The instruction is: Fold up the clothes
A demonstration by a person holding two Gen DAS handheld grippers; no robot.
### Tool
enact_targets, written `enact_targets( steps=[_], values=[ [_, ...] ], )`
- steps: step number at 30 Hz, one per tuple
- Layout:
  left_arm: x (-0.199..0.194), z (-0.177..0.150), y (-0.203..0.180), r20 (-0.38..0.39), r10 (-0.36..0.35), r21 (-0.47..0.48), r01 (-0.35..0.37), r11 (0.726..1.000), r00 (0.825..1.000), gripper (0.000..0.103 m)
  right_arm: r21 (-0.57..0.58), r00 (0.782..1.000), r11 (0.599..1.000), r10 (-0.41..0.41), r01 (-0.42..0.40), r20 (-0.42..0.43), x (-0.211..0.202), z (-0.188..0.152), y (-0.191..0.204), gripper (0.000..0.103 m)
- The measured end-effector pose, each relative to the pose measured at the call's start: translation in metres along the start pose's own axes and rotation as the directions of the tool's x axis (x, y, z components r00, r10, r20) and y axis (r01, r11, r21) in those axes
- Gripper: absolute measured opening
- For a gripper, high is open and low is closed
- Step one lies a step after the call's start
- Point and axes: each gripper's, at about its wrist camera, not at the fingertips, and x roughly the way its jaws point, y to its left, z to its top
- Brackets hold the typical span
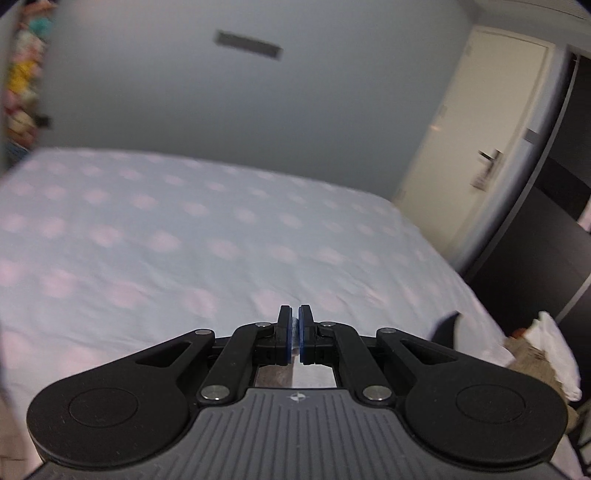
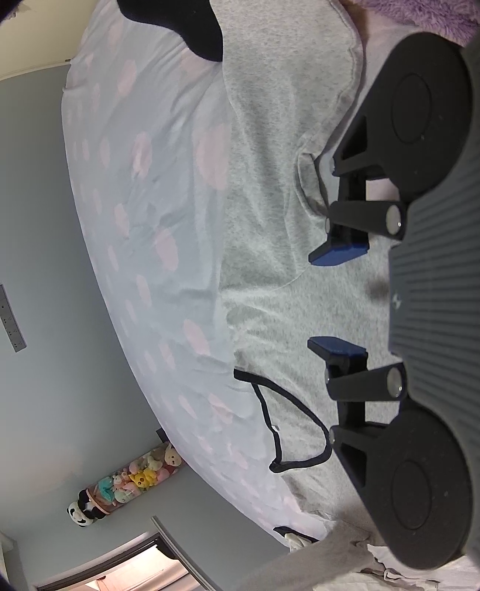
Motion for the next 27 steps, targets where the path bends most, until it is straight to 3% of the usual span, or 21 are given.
enact_targets(
  steps=[5, 8, 13, 15, 21, 23, 27],
  values=[
    [0.078, -0.033, -0.005, -0.133, -0.079, -0.014, 0.078, 0.997, 0.988, 0.004, -0.022, 1.0, 1.0, 0.005, -0.006, -0.013, 0.006, 0.0, 0.007, 0.047],
    [0.1, -0.051, 0.005, -0.171, -0.067, -0.031, 0.062, 0.998, 0.983, 0.023, -0.047, 1.0, 0.999, 0.012, -0.013, -0.023, 0.012, -0.001, 0.013, 0.048],
    [0.098, -0.069, 0.032, -0.199, -0.024, -0.051, 0.014, 0.999, 0.98, 0.037, -0.074, 0.999, 0.997, 0.027, -0.029, -0.027, 0.023, -0.004, 0.023, 0.048],
    [0.088, -0.077, 0.044, -0.193, 0.019, -0.051, -0.029, 0.998, 0.981, 0.043, -0.08, 0.999, 0.996, 0.041, -0.042, -0.02, 0.025, -0.005, 0.028, 0.048],
    [0.044, -0.111, 0.082, -0.201, 0.162, -0.028, -0.171, 0.985, 0.966, 0.044, -0.109, 0.995, 0.989, 0.097, -0.1, -0.025, 0.031, -0.008, 0.044, 0.052],
    [0.03, -0.123, 0.093, -0.198, 0.223, -0.001, -0.227, 0.974, 0.955, 0.046, -0.088, 0.995, 0.992, 0.089, -0.092, -0.037, 0.037, -0.01, 0.043, 0.052],
    [0.005, -0.156, 0.112, -0.203, 0.356, 0.088, -0.345, 0.935, 0.912, 0.046, -0.018, 0.996, 0.997, 0.077, -0.078, -0.05, 0.049, -0.008, 0.034, 0.051]
  ],
)
